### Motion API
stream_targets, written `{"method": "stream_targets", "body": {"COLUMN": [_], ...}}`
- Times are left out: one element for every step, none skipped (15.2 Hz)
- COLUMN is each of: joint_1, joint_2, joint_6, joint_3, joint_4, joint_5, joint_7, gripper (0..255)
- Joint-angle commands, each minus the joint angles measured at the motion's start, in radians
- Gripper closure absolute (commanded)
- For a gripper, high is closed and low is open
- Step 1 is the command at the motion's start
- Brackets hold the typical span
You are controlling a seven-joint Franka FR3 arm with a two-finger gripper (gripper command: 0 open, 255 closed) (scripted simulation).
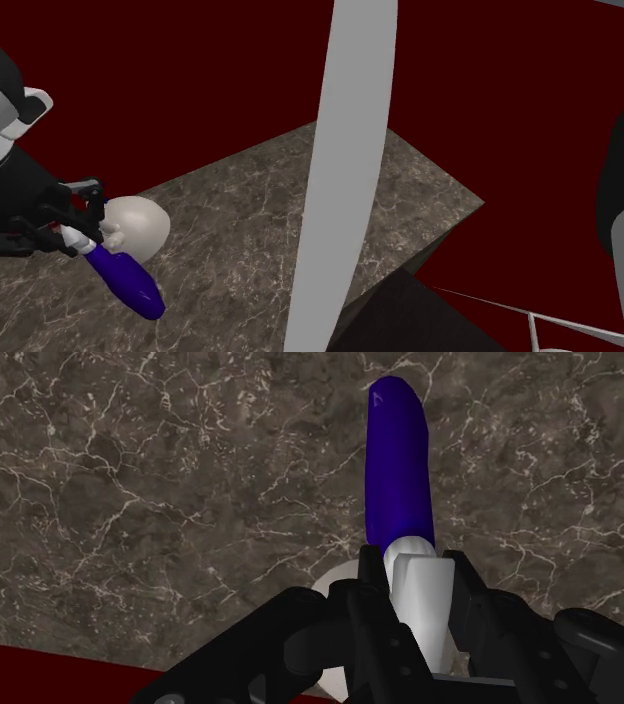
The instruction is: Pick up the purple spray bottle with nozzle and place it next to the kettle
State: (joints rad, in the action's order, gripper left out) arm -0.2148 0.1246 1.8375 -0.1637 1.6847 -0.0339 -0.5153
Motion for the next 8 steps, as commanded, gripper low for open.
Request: {"method": "stream_targets", "body": {"joint_1": [0.000, 0.000, 0.000, 0.000, 0.000, 0.000, 0.000, 0.000], "joint_2": [-0.001, 0.000, 0.001, 0.002, 0.004, 0.006, 0.008, 0.010], "joint_6": [0.028, 0.041, 0.054, 0.067, 0.080, 0.093, 0.106, 0.118], "joint_3": [0.000, 0.000, 0.000, 0.000, 0.000, 0.000, 0.001, 0.001], "joint_4": [0.028, 0.040, 0.052, 0.064, 0.075, 0.086, 0.097, 0.108], "joint_5": [0.000, 0.000, -0.001, -0.001, -0.002, -0.002, -0.003, -0.003], "joint_7": [-0.001, -0.001, -0.002, -0.002, -0.002, -0.003, -0.003, -0.004], "gripper": [255, 255, 255, 255, 255, 255, 255, 255]}}
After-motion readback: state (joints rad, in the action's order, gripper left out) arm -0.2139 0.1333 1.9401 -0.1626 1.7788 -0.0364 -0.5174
